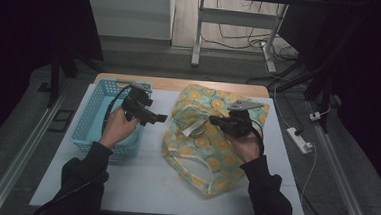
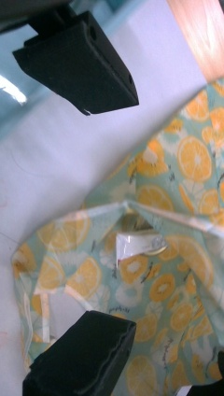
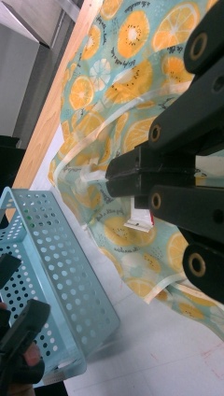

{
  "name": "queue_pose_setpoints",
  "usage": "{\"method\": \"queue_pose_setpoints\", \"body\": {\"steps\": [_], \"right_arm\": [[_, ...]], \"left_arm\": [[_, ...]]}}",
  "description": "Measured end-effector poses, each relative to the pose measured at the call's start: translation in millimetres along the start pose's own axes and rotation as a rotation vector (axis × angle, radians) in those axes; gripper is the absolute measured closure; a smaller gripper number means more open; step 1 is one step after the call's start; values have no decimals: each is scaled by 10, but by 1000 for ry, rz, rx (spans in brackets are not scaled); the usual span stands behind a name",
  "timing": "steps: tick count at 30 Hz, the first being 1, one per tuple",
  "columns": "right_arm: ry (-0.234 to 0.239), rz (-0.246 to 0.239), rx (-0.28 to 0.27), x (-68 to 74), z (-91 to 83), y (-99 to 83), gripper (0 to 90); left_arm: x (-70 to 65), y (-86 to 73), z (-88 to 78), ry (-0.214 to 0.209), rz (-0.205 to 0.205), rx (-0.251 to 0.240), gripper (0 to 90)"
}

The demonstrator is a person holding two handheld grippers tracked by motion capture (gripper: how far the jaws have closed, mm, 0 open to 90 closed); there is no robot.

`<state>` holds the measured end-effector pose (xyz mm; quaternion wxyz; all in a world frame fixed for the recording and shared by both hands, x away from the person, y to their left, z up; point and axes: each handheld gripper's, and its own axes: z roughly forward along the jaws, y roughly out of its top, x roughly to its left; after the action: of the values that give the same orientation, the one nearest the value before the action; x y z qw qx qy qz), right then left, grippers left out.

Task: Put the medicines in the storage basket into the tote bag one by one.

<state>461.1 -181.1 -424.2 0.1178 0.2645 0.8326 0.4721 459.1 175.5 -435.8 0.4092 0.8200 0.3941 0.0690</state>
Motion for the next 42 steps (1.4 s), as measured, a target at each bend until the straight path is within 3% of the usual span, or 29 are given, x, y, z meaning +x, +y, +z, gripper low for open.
{"method": "queue_pose_setpoints", "body": {"steps": [12, 19, 23, 25, 29, 38, 42], "right_arm": [[4, -2, -4, 12, -8, 8, 900], [8, -2, -6, 12, -14, 15, 900], [8, -4, -4, 11, -3, 13, 900], [9, -3, -4, 11, -2, 15, 900], [12, -5, -8, 18, -1, 19, 900], [7, -5, -11, 14, -12, 27, 900], [8, -5, -9, 11, -9, 25, 900]], "left_arm": [[346, -141, -152, 107, -50, -3, 0], [524, -205, -206, 141, -95, -11, 0], [599, -212, -234, 178, -99, -5, 0], [642, -217, -228, 197, -100, -2, 0], [738, -253, -174, 189, -140, -5, 0], [929, -252, -62, 238, -164, 52, 0], [995, -234, -45, 257, -192, 67, 0]]}}
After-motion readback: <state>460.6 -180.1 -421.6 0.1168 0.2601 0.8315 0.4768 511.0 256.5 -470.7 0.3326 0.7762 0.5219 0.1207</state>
